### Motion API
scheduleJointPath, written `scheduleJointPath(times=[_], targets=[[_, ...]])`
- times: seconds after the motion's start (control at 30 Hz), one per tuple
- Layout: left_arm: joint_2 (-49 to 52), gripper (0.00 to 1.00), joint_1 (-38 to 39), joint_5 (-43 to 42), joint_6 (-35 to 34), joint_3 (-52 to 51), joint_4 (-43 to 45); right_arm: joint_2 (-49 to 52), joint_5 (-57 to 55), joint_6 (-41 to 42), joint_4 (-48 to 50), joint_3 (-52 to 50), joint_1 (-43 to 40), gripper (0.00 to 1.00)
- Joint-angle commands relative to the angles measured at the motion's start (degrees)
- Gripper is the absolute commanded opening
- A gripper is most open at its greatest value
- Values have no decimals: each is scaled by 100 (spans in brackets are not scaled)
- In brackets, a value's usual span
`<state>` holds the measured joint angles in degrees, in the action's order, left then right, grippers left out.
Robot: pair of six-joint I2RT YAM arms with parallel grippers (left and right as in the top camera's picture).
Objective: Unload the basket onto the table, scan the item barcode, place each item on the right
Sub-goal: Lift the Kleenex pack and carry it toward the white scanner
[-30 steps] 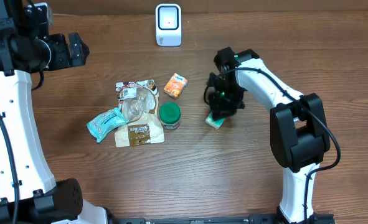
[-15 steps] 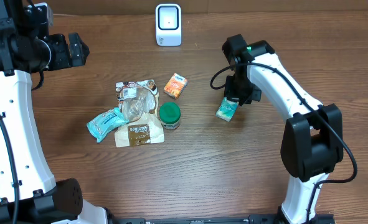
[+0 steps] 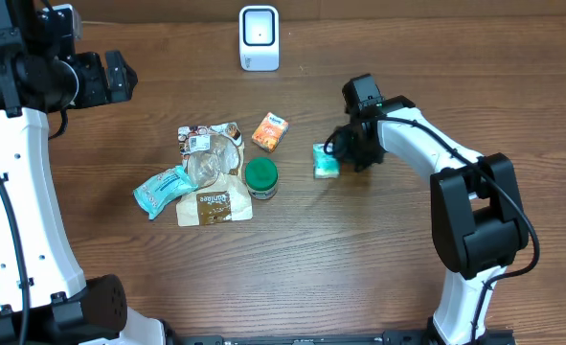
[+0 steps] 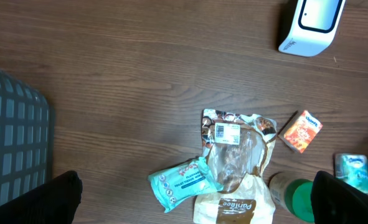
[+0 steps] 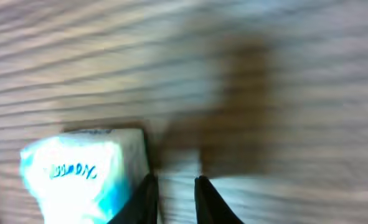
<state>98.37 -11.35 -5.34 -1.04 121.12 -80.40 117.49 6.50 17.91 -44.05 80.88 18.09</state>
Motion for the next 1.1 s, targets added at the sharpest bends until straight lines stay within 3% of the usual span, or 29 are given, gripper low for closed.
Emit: scheduleJointPath(times=[0.0,0.13,0.3,0.53,0.7,0.77,0.9,1.07], targets=[[-22,100,13,-44,129,85,7,-70,522,-457,81,94,-33,18],[-22,100,13,-44,129,85,4,-155,1185,-898,-407,501,-212,26],[-22,100,13,-44,129,85,7,-271,1722,-1180,-1119,758,-321,56],[-22,100,13,-44,129,85,7,-256,1906,-107,-535,-197,-2,56],[-22,100,13,-44,129,85,7,-256,1694,651,511,-763,72,49],[-22,100,13,-44,129,85,7,-256,1606,811,658,-857,72,38],[-22,100,13,-44,129,85,7,-258,1606,876,686,-855,70,6],[-22,100,13,-44,129,85,7,-492,1814,846,466,-678,44,4]])
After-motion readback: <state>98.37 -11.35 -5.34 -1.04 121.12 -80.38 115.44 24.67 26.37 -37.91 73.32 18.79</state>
